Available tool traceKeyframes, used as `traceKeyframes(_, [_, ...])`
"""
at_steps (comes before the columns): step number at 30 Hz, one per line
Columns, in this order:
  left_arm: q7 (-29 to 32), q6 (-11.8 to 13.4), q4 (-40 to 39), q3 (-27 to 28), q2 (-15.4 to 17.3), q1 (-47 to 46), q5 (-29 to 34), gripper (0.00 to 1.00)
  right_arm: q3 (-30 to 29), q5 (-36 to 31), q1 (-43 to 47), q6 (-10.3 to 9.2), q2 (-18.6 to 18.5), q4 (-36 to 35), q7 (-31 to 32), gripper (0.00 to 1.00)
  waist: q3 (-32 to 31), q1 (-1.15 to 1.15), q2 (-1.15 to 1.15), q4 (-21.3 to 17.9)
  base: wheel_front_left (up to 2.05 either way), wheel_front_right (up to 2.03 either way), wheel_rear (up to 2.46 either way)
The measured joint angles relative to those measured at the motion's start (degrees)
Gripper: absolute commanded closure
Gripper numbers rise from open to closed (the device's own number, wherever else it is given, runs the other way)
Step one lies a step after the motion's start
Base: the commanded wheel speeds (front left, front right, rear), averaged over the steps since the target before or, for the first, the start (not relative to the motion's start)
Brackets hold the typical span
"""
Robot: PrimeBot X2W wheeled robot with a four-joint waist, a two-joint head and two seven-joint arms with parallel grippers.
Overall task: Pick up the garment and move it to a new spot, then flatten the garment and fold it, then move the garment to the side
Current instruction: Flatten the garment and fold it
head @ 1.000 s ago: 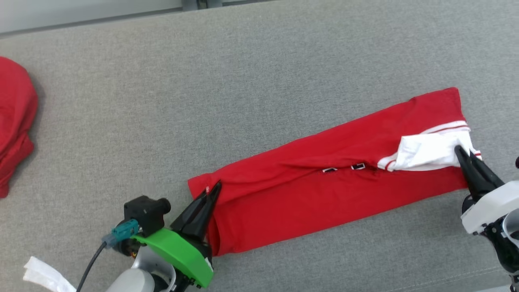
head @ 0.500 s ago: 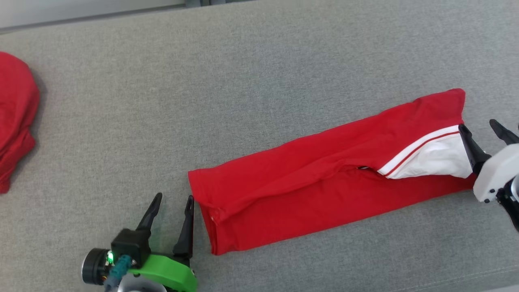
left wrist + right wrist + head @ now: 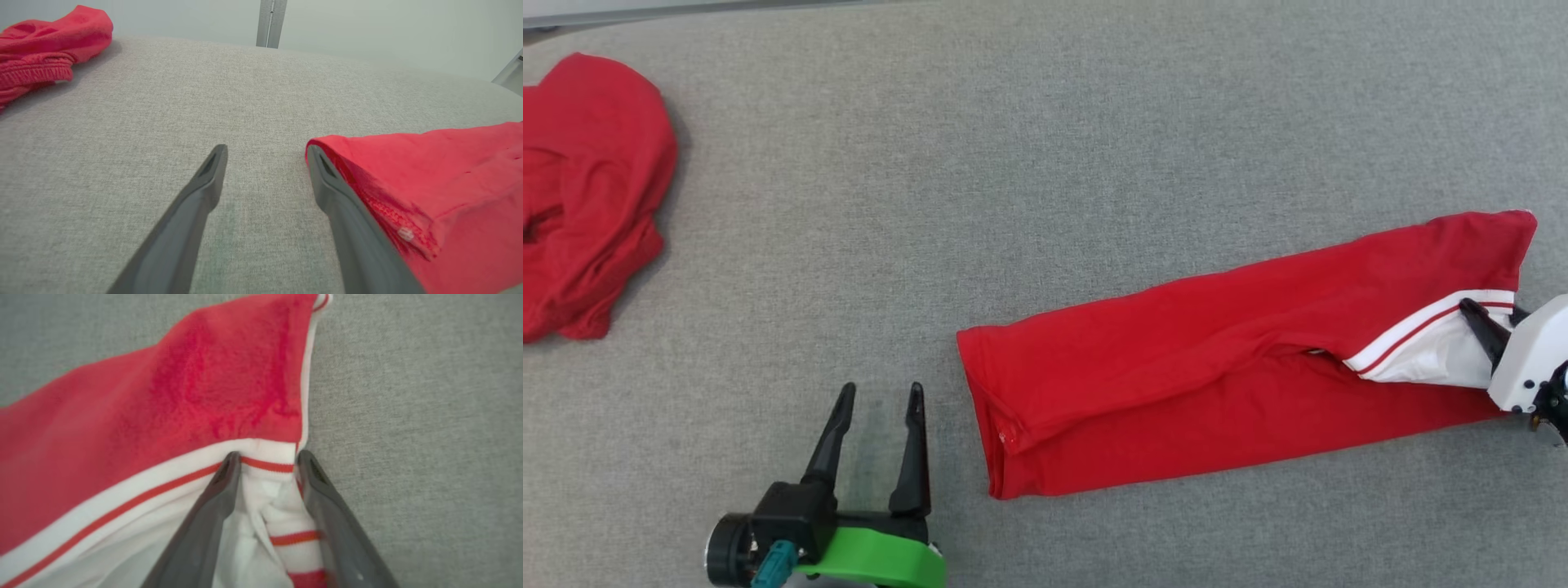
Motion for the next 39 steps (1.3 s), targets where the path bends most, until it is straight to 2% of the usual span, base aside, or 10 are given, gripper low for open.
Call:
traceKeyframes(4, [0.0,-2.57,0.69,3.41,-1.12,1.33,1.24,0.0,-2.88,6.72,0.14,0.4,-2.53,1.31,-0.7,1.0,-1.34,0.0,0.0,-0.14,0.0,0.0,0.0])
traceKeyframes(10, [0.0,-6.35,3.34,4.98,-2.3,2.02,2.91,0.0,-13.03,8.62,2.14,0.27,-15.27,7.79,0.08,1.0,-3.3,0.0,0.0,0.59,0.0,0.0,0.0])
traceKeyframes(16, [0.0,-7.77,4.5,6.47,-2.64,4.37,3.15,0.0,-11.58,13.76,5.81,0.27,-18.11,-5.45,3.59,1.0,-6.64,0.0,0.0,1.83,0.0,0.0,0.0])
traceKeyframes(18, [0.0,-7.67,4.32,6.42,-2.66,5.36,1.92,0.0,-9.12,14.72,6.85,0.27,-16.39,-11.45,4.23,1.0,-7.83,0.0,0.0,1.97,0.0,0.0,0.0])
traceKeyframes(24, [-0.01,-5.28,3.92,4.87,-2.71,6.01,0.32,0.0,1.92,13.05,8.18,0.27,-4.97,-22.97,4.28,1.0,-10.1,0.0,0.0,1.72,0.0,0.0,0.0])
traceKeyframes(26, [-0.01,-4.23,4.04,4.06,-2.72,5.64,-0.05,0.0,5.54,11.56,8.18,0.27,0.23,-22.39,3.2,1.0,-10.05,0.0,0.0,1.69,0.0,0.0,0.0])
traceKeyframes(30, [-0.01,-2.89,5.08,2.59,-2.75,4.54,-0.26,0.0,9.02,7.3,7.42,0.27,6.17,-17.17,0.24,1.0,-9.62,0.0,0.0,2.08,0.0,0.0,0.0])
traceKeyframes(34, [0.0,-1.98,5.92,2.33,-2.76,4.29,-0.36,0.0,11.67,5.98,6.14,0.27,9.22,-13.93,-1.2,1.0,-9.4,0.0,0.0,2.63,0.0,0.0,0.0])
traceKeyframes(38, [-0.01,-1.74,6.66,2.44,-2.76,4.24,-0.52,0.0,13.91,6.24,4.88,0.27,9.85,-12.87,-2.1,1.0,-9.44,0.0,0.0,2.75,0.0,0.0,0.0])
traceKeyframes(39, [0.0,-1.72,6.86,2.49,-2.76,4.24,-0.52,0.0,14.33,6.27,4.44,0.27,9.94,-12.83,-2.49,0.71,-9.45,0.0,0.0,2.63,0.0,0.0,0.0])
